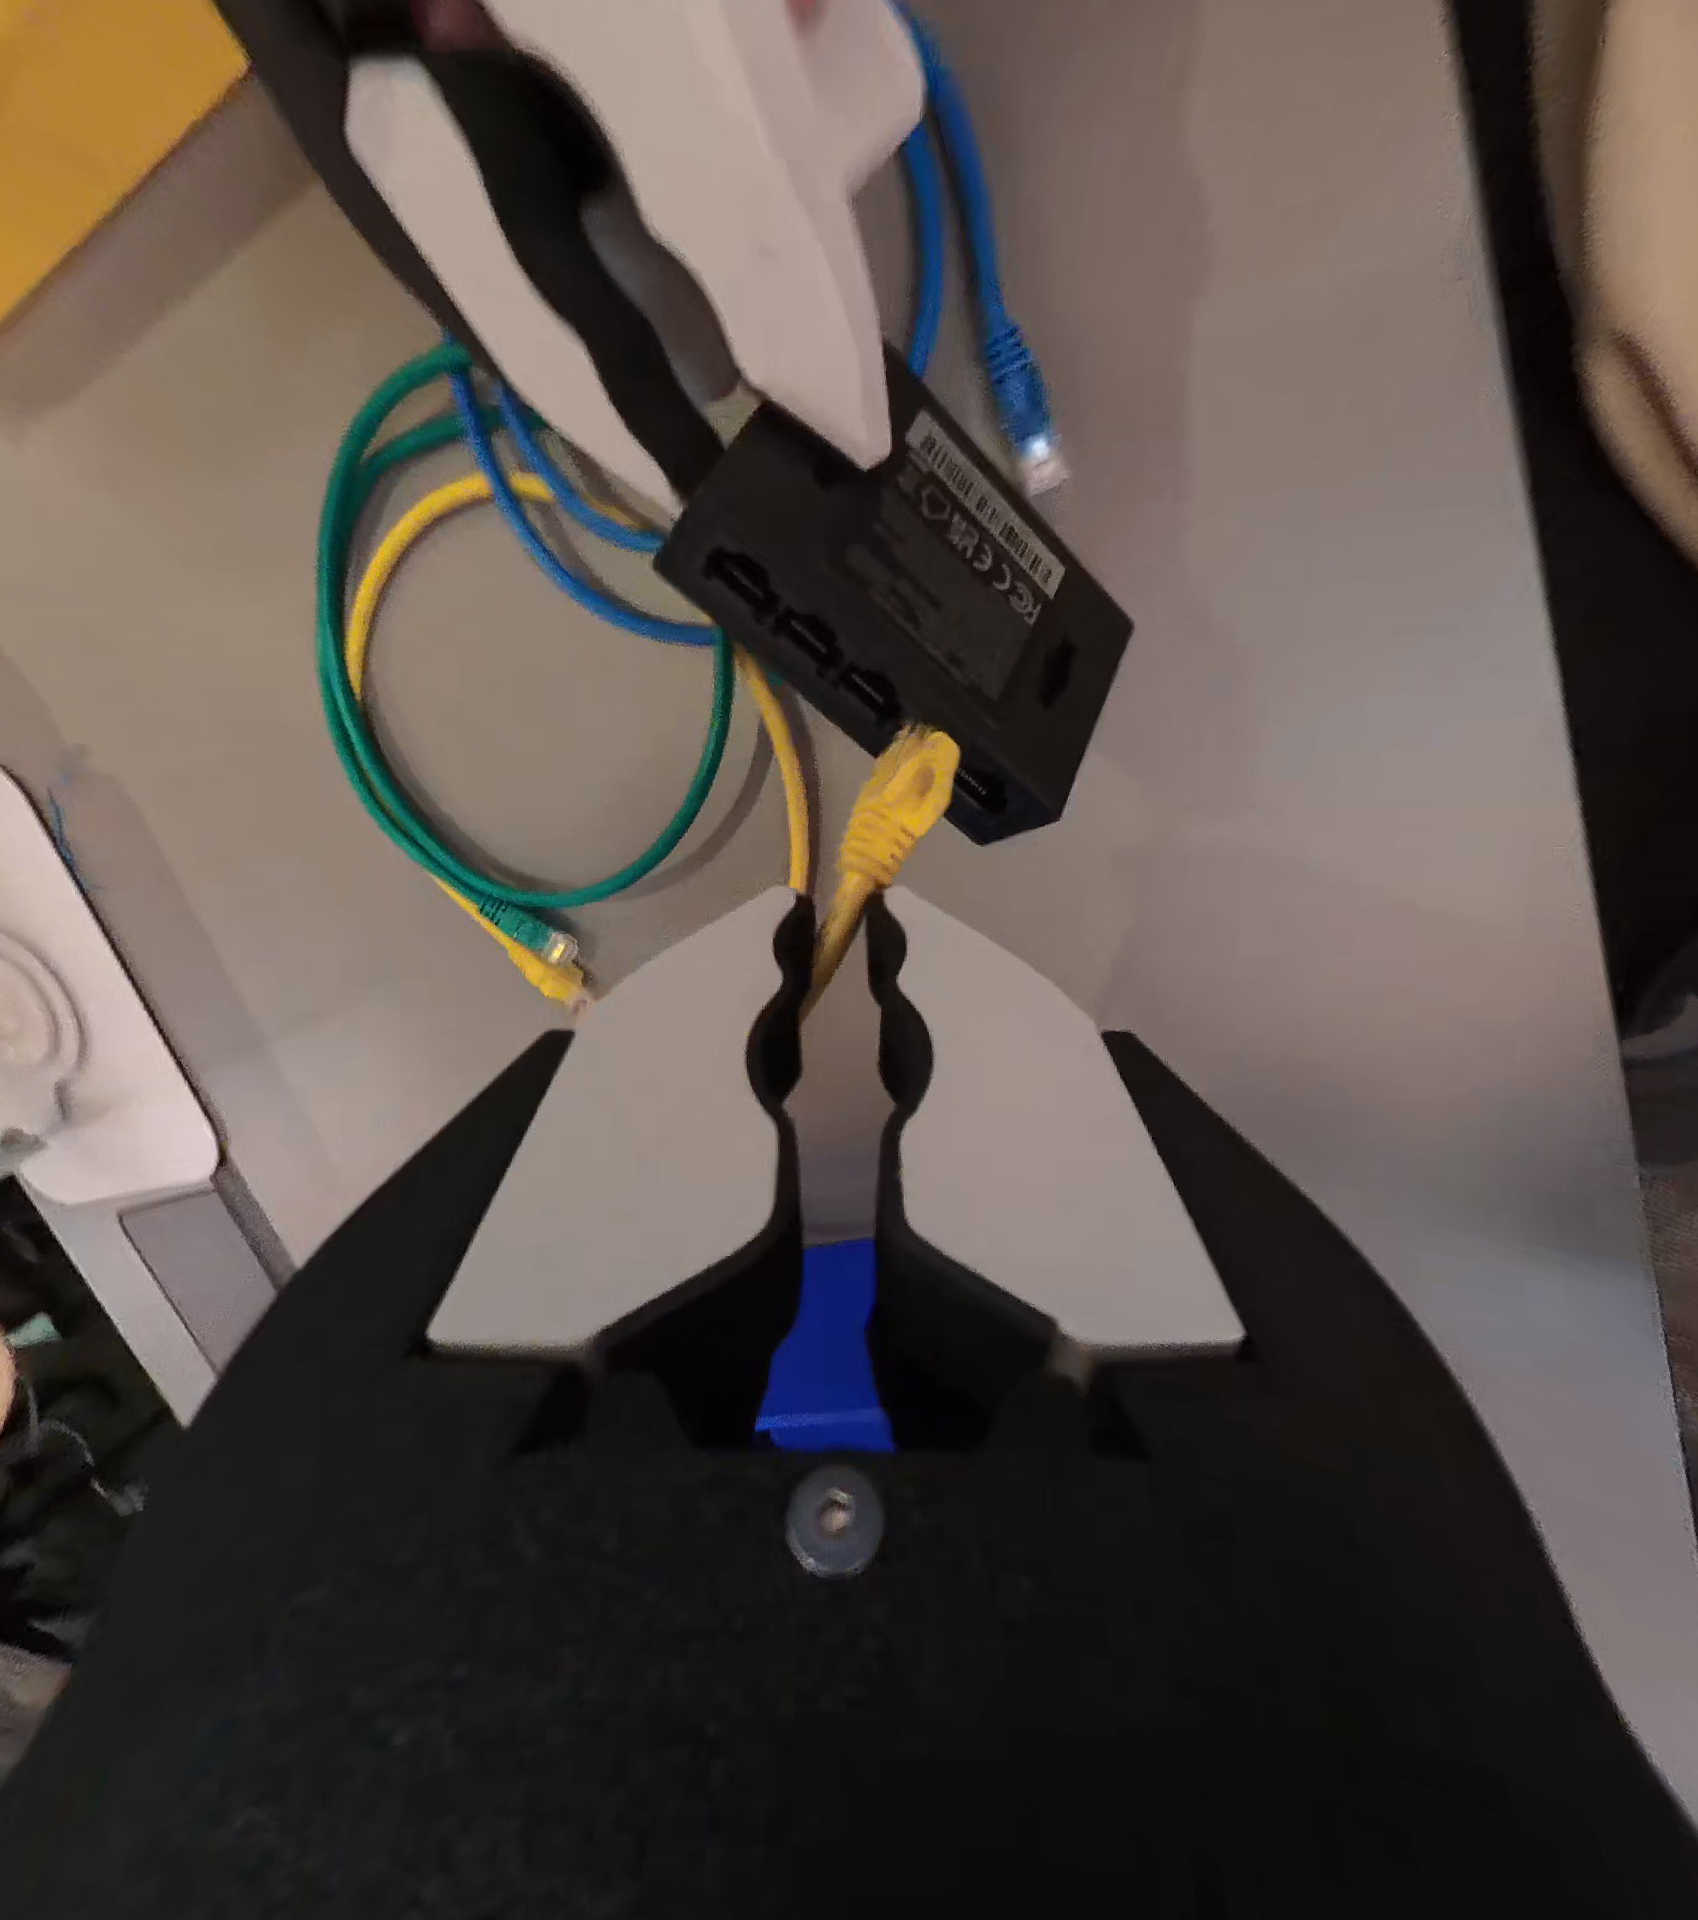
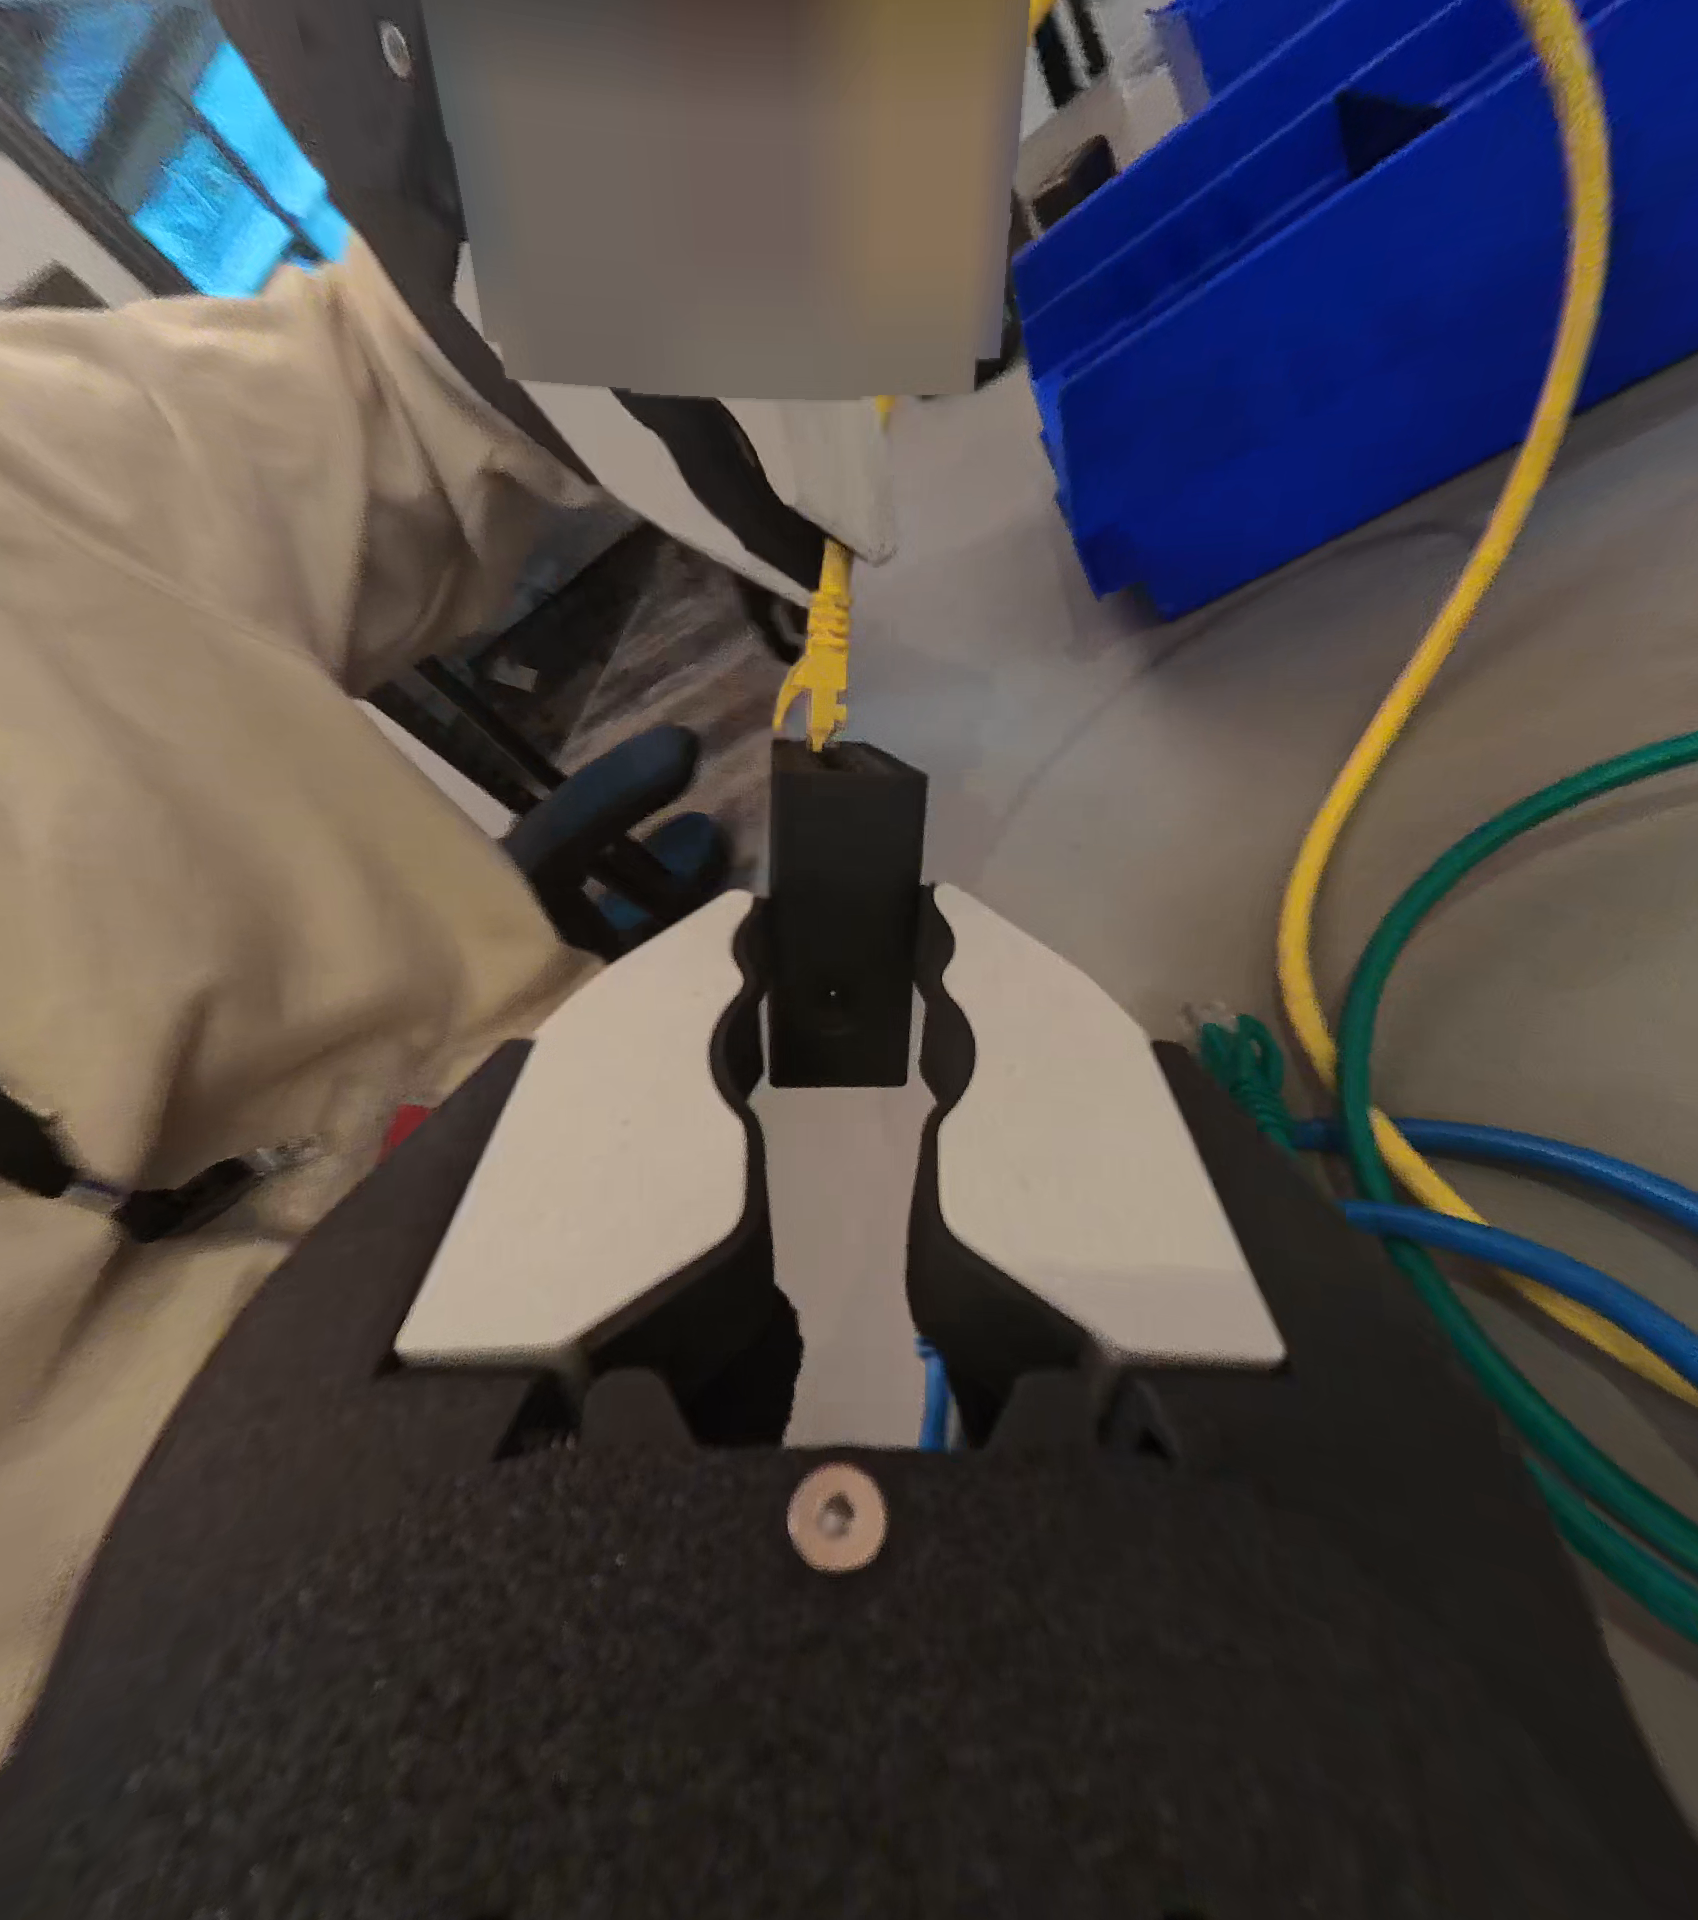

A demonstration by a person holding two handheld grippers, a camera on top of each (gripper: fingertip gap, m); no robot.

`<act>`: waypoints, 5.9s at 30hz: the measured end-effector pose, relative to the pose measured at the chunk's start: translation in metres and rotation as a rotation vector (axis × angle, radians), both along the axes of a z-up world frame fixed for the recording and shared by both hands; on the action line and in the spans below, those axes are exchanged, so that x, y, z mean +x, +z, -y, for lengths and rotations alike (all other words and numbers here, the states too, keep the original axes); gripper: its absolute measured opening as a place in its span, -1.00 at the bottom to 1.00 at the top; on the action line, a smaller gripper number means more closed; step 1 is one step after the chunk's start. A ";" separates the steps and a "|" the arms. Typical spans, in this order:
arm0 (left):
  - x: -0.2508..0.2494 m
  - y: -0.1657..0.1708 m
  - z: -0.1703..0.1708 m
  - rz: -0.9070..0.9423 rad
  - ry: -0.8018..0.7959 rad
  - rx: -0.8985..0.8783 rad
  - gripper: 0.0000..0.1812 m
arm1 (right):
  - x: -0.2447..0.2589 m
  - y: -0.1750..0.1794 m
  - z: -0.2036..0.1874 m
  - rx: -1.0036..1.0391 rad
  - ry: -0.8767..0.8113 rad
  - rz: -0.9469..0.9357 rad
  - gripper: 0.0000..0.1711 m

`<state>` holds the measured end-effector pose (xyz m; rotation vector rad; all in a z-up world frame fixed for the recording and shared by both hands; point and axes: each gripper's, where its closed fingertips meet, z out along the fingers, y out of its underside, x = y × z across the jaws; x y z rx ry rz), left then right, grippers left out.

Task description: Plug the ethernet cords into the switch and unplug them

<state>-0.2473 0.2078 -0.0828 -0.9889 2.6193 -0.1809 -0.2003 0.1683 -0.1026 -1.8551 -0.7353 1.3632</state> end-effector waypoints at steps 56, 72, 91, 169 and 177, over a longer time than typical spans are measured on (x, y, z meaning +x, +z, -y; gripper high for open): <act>0.042 -0.004 0.001 0.732 0.034 -0.483 -0.71 | 0.026 -0.032 -0.089 1.208 -0.219 1.097 -0.63; 0.084 -0.028 -0.003 0.759 -0.069 -0.335 -0.76 | 0.038 -0.043 -0.090 1.114 -0.214 1.079 -0.63; 0.089 -0.031 -0.009 0.665 0.042 -0.254 -0.81 | 0.048 -0.044 -0.097 1.086 -0.287 1.130 -0.63; 0.040 0.067 -0.038 0.779 0.720 -0.610 -0.59 | 0.061 -0.032 -0.108 1.355 -0.404 1.523 -0.64; 0.075 -0.029 -0.003 0.321 0.578 -0.506 -0.67 | 0.060 -0.014 -0.099 1.411 -0.460 1.460 -0.64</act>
